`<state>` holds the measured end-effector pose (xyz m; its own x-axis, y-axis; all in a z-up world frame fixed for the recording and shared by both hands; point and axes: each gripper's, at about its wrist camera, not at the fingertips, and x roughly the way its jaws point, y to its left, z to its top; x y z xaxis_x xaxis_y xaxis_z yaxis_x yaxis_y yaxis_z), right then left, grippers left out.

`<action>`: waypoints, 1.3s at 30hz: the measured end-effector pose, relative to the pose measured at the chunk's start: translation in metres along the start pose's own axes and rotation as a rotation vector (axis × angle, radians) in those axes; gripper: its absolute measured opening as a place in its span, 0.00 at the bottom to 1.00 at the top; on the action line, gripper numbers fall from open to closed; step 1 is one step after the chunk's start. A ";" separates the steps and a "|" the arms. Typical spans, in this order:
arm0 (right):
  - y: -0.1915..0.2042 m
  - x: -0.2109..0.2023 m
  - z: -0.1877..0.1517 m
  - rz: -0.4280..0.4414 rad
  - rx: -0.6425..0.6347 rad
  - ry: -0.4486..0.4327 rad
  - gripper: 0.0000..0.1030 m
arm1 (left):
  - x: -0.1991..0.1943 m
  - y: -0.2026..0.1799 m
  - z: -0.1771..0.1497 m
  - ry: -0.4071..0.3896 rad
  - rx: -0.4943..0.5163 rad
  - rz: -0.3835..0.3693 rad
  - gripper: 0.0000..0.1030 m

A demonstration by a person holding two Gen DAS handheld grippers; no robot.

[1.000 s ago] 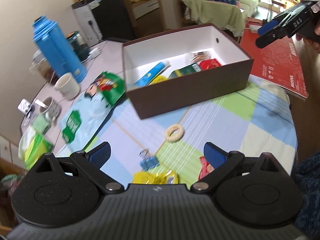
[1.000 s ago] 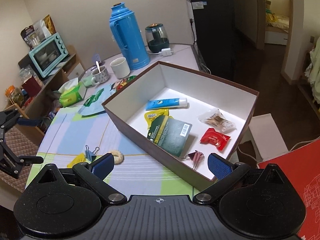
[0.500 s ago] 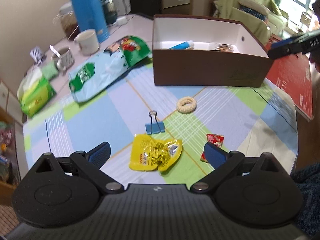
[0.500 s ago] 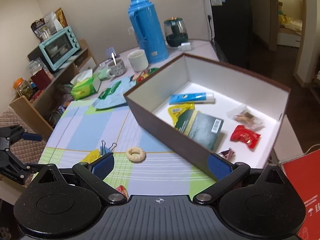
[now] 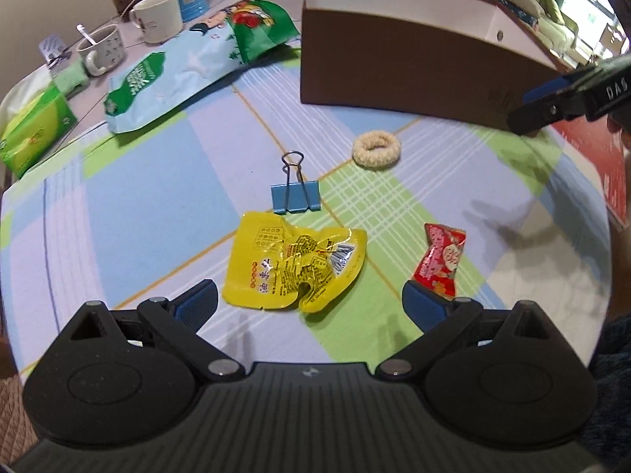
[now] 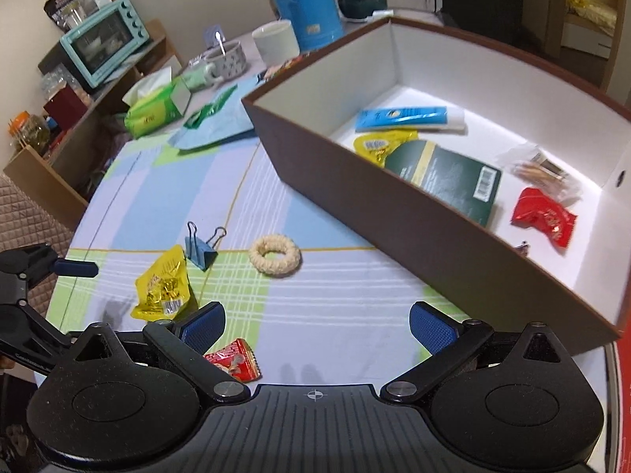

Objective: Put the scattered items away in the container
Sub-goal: 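Grasp the cream ring with the right gripper while the left gripper grasps the yellow snack packet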

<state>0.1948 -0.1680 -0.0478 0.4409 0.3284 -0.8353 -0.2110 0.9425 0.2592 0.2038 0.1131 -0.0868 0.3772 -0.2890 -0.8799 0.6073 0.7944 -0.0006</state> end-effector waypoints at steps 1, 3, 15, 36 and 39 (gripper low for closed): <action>-0.001 0.003 0.001 0.001 0.003 0.005 0.99 | 0.005 -0.001 -0.001 0.001 0.013 0.004 0.95; -0.002 0.010 0.002 0.004 0.008 0.016 0.99 | 0.016 -0.005 -0.003 0.003 0.041 0.011 0.95; 0.000 0.049 0.009 0.013 0.016 0.055 0.99 | 0.057 -0.007 -0.009 -0.041 0.093 0.032 0.82; 0.050 0.123 0.011 0.000 -0.315 -0.040 0.74 | 0.013 0.035 -0.030 -0.057 0.010 0.016 0.40; 0.051 0.131 0.009 -0.011 -0.337 -0.035 0.73 | 0.010 0.037 -0.032 -0.060 -0.023 0.015 0.40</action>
<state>0.2497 -0.0762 -0.1390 0.4733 0.3257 -0.8185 -0.4802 0.8743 0.0703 0.2074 0.1571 -0.1108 0.4279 -0.3080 -0.8497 0.5850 0.8110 0.0006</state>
